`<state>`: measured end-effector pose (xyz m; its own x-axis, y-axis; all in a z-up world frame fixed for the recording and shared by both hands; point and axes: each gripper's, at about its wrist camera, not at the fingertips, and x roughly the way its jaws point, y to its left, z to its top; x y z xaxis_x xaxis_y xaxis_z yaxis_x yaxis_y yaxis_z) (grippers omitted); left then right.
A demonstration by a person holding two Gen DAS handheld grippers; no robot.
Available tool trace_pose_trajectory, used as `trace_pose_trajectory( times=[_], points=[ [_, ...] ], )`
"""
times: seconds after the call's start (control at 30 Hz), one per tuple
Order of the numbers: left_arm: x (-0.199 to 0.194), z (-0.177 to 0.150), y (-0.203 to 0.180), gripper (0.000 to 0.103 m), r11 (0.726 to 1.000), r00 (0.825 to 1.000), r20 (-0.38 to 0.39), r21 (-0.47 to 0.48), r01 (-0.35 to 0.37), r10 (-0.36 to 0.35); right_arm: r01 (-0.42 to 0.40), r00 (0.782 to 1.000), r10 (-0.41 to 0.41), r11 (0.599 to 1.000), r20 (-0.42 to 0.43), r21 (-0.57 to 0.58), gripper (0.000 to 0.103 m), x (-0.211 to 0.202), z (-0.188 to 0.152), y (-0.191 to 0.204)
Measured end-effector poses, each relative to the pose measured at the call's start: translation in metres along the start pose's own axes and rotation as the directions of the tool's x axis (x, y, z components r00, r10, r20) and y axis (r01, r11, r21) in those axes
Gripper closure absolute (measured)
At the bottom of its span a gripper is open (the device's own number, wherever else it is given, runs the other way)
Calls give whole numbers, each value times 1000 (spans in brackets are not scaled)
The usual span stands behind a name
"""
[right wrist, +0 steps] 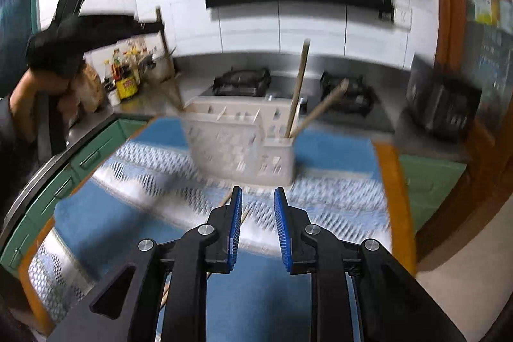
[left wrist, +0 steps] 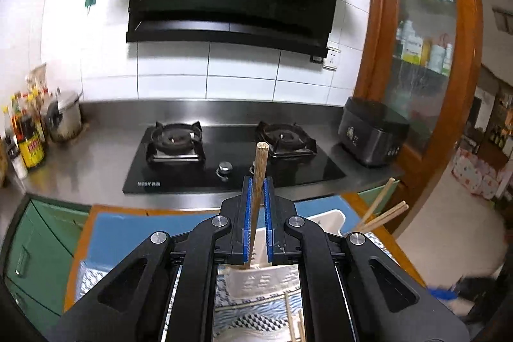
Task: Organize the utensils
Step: 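Lower both open tools back to the loose chopsticks on the cloth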
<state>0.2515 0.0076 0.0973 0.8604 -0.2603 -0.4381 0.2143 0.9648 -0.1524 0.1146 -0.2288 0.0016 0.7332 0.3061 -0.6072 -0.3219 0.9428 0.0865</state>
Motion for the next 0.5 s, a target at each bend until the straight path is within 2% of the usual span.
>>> trace_pose_trajectory(
  times=[0.2,0.27,0.33,0.4,0.5],
  points=[
    [-18,-7,1,94,1000,1000,24,3,11,-11,-41,993,44,999,-111,33,82,15,-52,30],
    [-25,-10,-1,94,1000,999,31,9,12,-12,-73,984,82,996,-157,59,82,22,-69,39],
    [-34,-15,0,89,1000,999,35,2,13,-13,-87,977,99,993,-191,74,82,27,-84,49],
    [-43,-18,0,85,1000,999,44,-2,17,-17,-83,973,97,994,-208,76,82,29,-93,57],
    [-58,-26,-1,84,1000,999,51,-3,19,-18,-113,959,140,986,-246,120,84,34,-105,66]
  ],
)
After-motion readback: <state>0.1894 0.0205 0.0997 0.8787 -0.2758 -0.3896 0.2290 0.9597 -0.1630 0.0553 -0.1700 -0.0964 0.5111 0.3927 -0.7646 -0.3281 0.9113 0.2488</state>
